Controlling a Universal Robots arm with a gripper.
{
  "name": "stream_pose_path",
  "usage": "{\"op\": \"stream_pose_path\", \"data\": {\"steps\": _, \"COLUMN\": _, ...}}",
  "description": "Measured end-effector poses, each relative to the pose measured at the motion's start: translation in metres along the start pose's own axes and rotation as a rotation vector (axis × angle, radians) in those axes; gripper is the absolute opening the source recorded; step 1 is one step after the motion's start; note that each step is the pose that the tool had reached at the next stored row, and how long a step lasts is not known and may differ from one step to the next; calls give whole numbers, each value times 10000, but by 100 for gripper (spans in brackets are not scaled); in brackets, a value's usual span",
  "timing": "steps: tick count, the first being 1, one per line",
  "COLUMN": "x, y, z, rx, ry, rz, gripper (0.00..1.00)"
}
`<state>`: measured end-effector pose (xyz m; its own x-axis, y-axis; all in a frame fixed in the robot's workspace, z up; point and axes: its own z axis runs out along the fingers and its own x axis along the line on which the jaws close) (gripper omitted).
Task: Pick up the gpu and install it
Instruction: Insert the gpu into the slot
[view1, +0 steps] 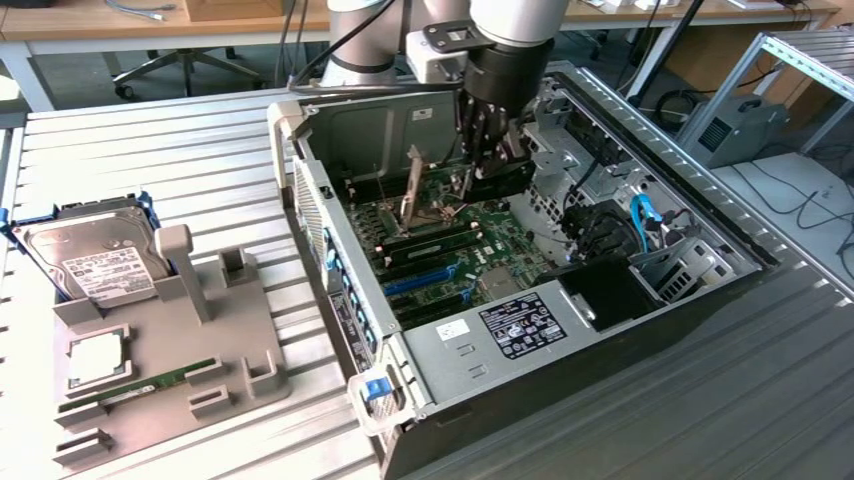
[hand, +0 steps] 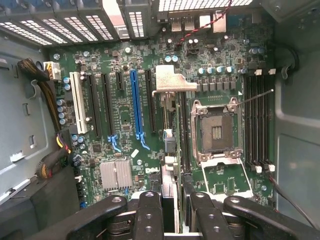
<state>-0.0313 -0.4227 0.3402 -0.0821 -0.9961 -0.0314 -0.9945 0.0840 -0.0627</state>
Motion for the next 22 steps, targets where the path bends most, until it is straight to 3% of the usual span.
{"op": "stream_pose_path", "data": {"steps": 22, "x": 101, "y": 17, "z": -2, "rx": -1, "ry": 3, "rz": 0, "gripper": 27}}
